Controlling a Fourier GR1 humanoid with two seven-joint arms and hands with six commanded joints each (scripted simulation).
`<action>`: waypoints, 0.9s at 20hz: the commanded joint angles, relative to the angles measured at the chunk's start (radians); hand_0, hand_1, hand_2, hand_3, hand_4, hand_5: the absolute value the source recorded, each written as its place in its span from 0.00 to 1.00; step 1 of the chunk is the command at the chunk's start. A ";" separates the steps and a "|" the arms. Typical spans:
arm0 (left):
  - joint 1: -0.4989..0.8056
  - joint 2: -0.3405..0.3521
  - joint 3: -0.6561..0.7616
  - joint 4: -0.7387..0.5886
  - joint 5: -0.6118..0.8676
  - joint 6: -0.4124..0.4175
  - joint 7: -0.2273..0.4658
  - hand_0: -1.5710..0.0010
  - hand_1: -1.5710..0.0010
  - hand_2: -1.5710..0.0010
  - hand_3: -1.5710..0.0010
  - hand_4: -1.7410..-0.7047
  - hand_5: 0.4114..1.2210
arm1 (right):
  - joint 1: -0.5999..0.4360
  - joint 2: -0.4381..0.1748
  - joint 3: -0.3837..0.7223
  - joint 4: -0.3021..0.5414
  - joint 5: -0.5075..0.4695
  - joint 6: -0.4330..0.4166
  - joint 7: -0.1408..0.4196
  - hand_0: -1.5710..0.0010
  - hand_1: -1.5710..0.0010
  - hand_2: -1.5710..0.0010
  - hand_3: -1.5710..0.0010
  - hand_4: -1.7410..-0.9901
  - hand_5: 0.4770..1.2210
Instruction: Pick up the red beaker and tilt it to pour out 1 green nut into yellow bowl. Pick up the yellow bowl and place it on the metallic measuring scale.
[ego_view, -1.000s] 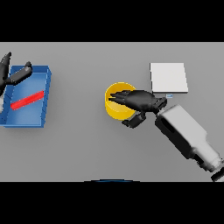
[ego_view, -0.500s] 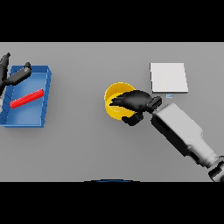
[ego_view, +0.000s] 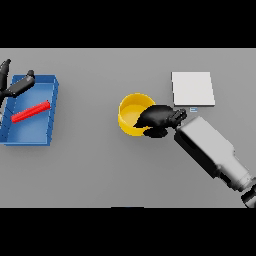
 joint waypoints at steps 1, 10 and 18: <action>0.000 -0.001 -0.001 0.004 -0.002 0.000 -0.001 1.00 1.00 1.00 1.00 0.91 0.39 | -0.004 0.000 0.003 0.007 0.001 0.000 -0.005 0.09 0.10 0.14 0.26 0.06 0.95; -0.003 0.000 -0.008 -0.002 -0.011 0.003 0.009 1.00 1.00 1.00 1.00 0.91 0.38 | -0.011 -0.090 -0.051 -0.164 -0.065 0.074 0.051 0.01 0.01 0.04 0.12 0.01 0.99; -0.010 0.001 -0.002 -0.009 -0.005 0.002 0.013 1.00 1.00 1.00 1.00 0.90 0.38 | -0.013 -0.161 -0.123 -0.293 -0.123 0.145 0.157 0.00 0.00 0.01 0.21 0.03 1.00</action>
